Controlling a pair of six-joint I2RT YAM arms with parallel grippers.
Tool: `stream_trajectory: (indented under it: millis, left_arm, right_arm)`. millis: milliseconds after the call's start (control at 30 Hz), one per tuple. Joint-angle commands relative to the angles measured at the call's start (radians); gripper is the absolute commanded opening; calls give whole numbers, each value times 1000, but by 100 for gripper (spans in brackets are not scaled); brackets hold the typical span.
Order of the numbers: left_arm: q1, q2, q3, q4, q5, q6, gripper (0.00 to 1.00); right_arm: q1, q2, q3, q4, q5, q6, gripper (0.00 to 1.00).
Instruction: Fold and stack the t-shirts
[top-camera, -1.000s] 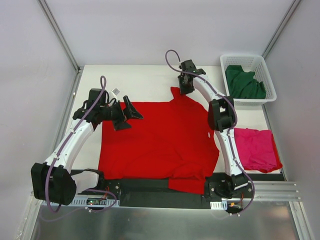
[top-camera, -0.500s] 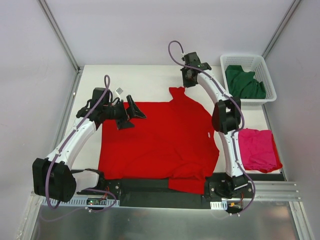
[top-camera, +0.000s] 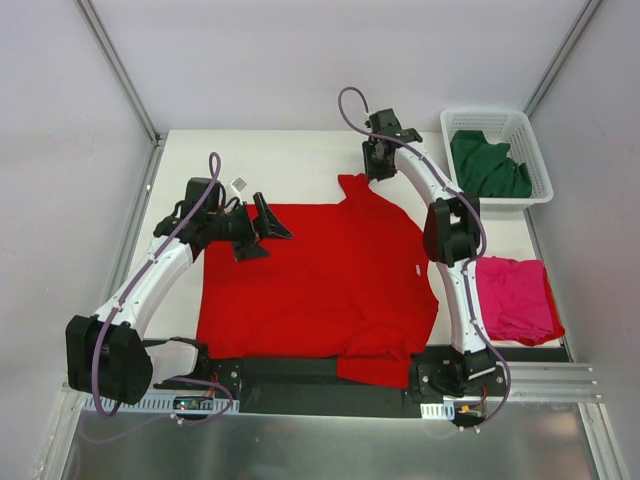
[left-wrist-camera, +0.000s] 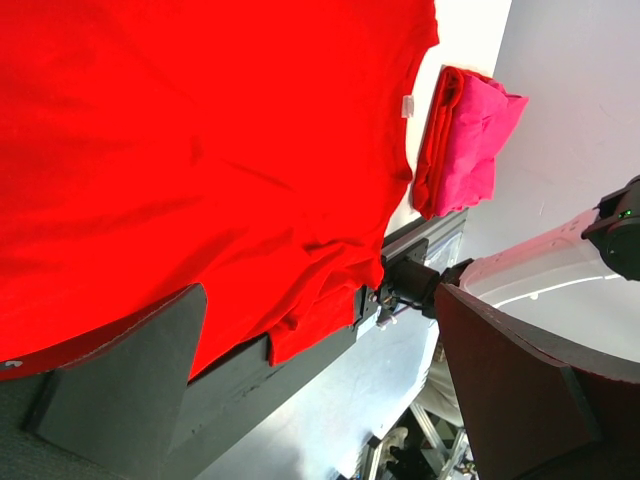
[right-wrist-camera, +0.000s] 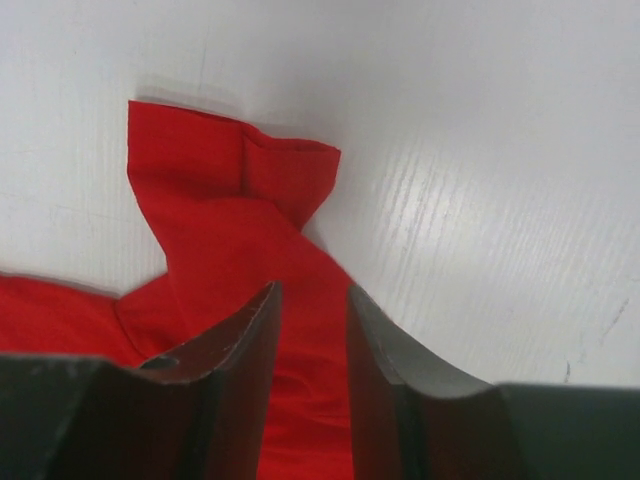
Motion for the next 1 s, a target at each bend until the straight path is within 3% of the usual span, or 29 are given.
stream_trajectory:
  millis: [0, 267, 333, 800, 967]
  left_arm:
    - [-11, -21, -2, 21, 18, -10, 99]
    - [-10, -9, 9, 21, 15, -10, 99]
    - [-10, -9, 12, 23, 15, -9, 99]
    - [-10, -12, 13, 21, 11, -12, 99]
    - [-8, -18, 1, 20, 9, -15, 99]
  right_arm:
    - [5, 24, 30, -15, -41, 21, 36]
    - [12, 61, 28, -13, -52, 26, 35]
    - [12, 67, 32, -10, -52, 26, 31]
    - [9, 92, 44, -9, -103, 24, 32]
    - [9, 73, 44, -16, -81, 23, 10]
